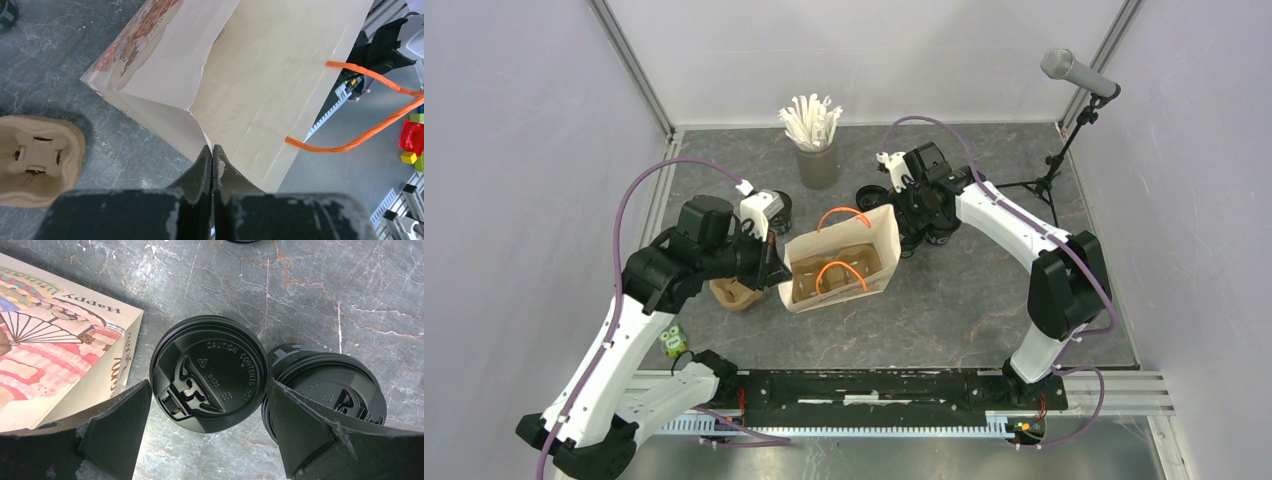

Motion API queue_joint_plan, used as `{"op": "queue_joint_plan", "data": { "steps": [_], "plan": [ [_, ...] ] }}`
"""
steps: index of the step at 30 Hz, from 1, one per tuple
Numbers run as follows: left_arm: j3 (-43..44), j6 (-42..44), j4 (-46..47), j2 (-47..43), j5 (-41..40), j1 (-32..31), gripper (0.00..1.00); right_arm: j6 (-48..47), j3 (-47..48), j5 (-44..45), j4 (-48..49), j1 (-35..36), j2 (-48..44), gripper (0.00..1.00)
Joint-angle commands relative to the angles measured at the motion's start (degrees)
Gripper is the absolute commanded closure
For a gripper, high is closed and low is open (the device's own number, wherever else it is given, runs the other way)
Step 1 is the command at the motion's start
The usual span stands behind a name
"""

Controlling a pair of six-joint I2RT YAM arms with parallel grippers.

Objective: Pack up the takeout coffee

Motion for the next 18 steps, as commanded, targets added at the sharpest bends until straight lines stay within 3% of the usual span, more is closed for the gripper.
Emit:
{"op": "queue_joint_plan", "data": {
  "steps": [1,11,18],
  "plan": [
    [0.88,2.35,-0.24,-0.64,1.46,0.32,0.98,-0.55,-0.46,0.77,0.95,0.48,0.62,0.08],
    [0.06,1.48,-0.02,-1.63,1.38,0.36,0.98,-0.83,-1.03,1.53,0.92,0.91,1.24,0.09],
    [0.05,1.07,-0.05,-1.92,1.46,0.33,0.98,-0.75,-0.74,1.99,0.87,0.92,0.4,0.21]
  ]
}}
